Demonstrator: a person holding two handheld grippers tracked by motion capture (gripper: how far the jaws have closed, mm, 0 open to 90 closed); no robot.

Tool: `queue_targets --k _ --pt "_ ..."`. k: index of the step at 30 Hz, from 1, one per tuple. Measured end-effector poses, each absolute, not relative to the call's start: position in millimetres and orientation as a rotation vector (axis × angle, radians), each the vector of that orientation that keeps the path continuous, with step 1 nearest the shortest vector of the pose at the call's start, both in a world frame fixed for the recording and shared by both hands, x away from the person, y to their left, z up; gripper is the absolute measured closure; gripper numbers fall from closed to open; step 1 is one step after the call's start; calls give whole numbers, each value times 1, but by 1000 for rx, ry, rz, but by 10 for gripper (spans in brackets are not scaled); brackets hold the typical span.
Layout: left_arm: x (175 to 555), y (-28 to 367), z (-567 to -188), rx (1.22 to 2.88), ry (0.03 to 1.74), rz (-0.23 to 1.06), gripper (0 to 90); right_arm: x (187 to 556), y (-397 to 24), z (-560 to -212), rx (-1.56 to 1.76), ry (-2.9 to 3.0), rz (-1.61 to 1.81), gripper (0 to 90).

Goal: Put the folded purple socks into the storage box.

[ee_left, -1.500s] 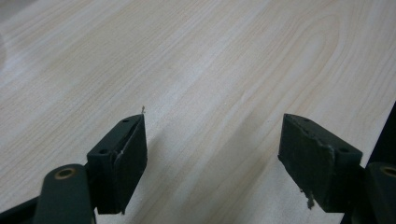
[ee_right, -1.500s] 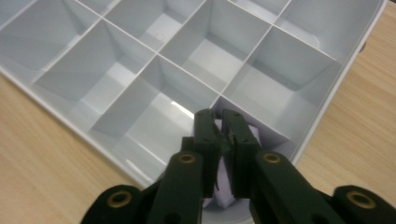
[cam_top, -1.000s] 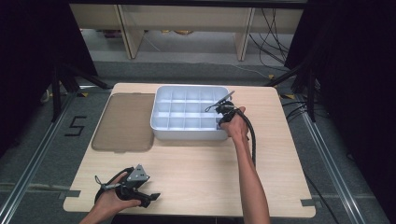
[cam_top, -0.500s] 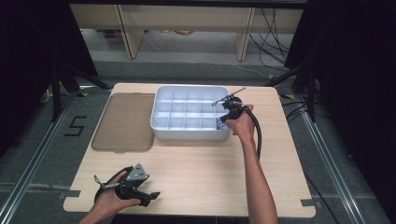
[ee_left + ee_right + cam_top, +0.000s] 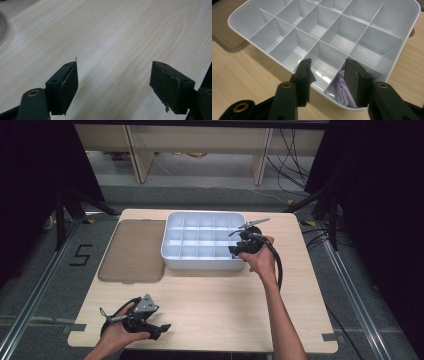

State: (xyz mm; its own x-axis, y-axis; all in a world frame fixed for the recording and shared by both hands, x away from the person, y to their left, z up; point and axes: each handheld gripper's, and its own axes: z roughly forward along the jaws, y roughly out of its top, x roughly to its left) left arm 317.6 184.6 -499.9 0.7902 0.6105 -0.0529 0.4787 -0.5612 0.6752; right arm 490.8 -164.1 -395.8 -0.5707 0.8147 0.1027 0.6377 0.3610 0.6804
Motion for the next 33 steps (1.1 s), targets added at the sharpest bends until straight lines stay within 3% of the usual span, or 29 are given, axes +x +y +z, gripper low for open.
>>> queue_targets --k 2,10,33 --pt "318 185 -500 2273 799 242 222 483 -161 -396 1315 2350 1036 501" --pt "319 186 -500 2272 817 235 218 466 -155 -395 1277 2336 1091 402" --pt "319 187 -500 2259 817 260 218 431 -139 -408 1188 2381 1141 325"
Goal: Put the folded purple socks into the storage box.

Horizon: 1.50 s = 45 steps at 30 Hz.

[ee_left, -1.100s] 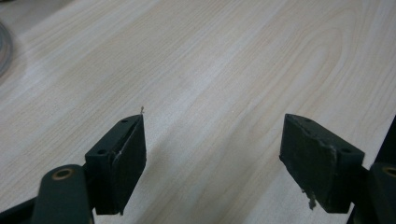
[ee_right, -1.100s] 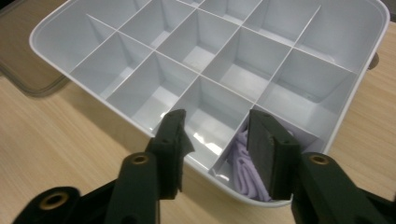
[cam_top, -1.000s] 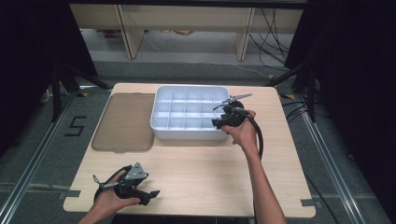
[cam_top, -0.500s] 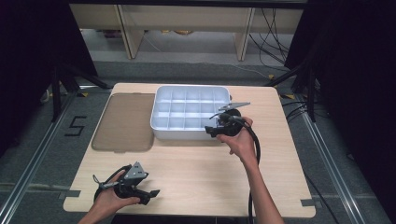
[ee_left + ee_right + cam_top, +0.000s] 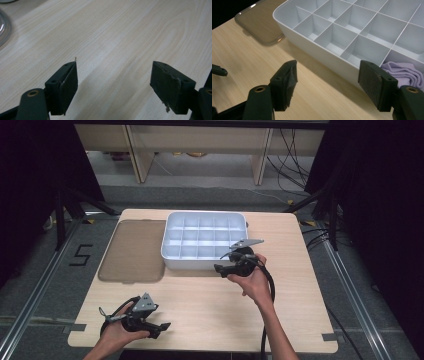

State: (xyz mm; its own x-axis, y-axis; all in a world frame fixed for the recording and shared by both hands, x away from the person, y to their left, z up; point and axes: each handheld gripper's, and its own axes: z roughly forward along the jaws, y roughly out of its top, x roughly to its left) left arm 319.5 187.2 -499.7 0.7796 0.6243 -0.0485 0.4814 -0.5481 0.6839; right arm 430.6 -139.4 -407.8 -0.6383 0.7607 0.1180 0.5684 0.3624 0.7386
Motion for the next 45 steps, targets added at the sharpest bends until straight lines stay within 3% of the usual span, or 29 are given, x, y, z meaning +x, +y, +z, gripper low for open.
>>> queue_targets --k 45 --pt "318 186 -498 2243 806 255 217 383 -122 -427 1091 2435 1143 249"
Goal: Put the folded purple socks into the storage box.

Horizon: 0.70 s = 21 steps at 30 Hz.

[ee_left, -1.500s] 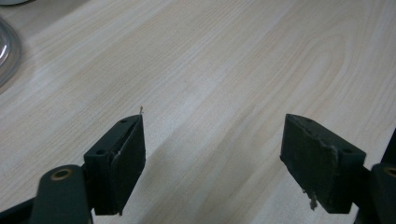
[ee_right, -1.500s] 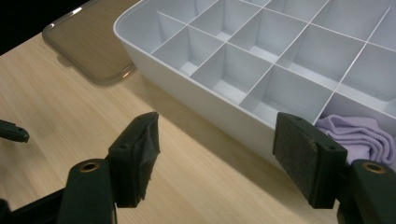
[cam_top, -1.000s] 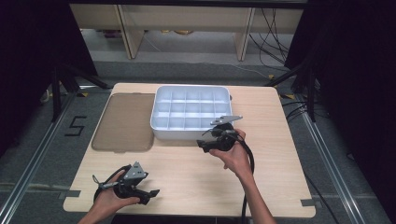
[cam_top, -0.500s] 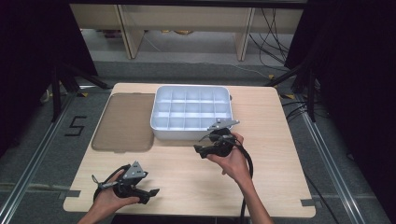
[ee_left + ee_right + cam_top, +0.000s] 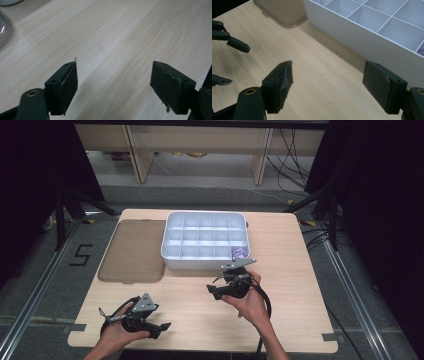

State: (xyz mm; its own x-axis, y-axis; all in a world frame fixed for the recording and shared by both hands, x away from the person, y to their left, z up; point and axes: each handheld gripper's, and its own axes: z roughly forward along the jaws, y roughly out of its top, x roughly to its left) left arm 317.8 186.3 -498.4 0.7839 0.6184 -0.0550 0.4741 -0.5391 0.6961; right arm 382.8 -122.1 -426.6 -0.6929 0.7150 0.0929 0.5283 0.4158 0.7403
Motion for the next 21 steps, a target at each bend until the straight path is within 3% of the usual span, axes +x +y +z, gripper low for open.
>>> queue_targets --k 21 --pt "318 187 -498 2245 795 257 217 358 -123 -442 1086 2465 1131 226"
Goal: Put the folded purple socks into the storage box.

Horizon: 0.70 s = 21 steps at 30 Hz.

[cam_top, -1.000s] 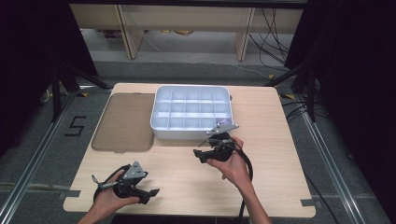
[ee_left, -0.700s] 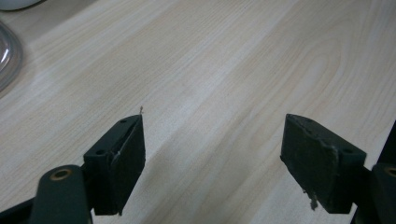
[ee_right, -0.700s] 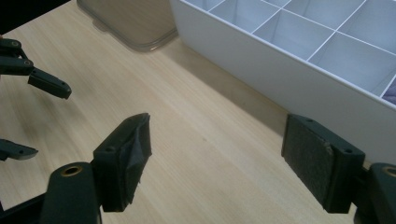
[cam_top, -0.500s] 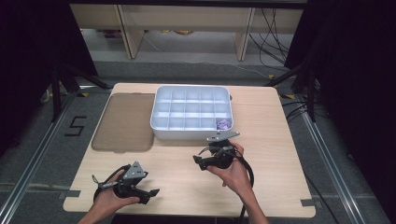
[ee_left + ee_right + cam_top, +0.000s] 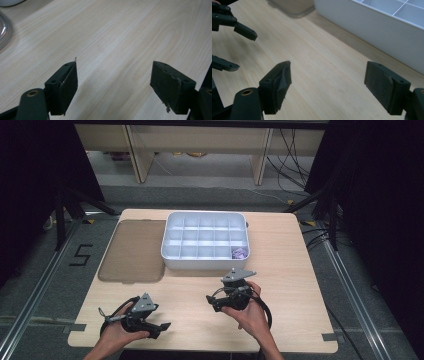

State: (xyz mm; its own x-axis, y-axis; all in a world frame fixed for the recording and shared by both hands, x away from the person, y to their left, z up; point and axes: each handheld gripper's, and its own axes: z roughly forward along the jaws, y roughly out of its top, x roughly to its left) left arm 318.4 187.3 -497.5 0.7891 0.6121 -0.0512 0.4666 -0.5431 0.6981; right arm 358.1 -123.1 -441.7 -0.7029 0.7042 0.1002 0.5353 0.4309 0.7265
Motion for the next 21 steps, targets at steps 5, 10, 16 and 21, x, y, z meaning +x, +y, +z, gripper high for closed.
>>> queue_targets --k 5,10,16,21 --pt "318 187 -497 2250 801 266 217 352 -122 -452 1118 2494 1117 222" --pt "317 186 -497 2239 802 253 217 349 -123 -457 1128 2504 1108 220" --pt "316 186 -497 2236 812 250 217 345 -125 -465 1114 2519 1098 213" --pt "317 186 -497 2248 791 264 217 341 -127 -469 1132 2530 1084 205"
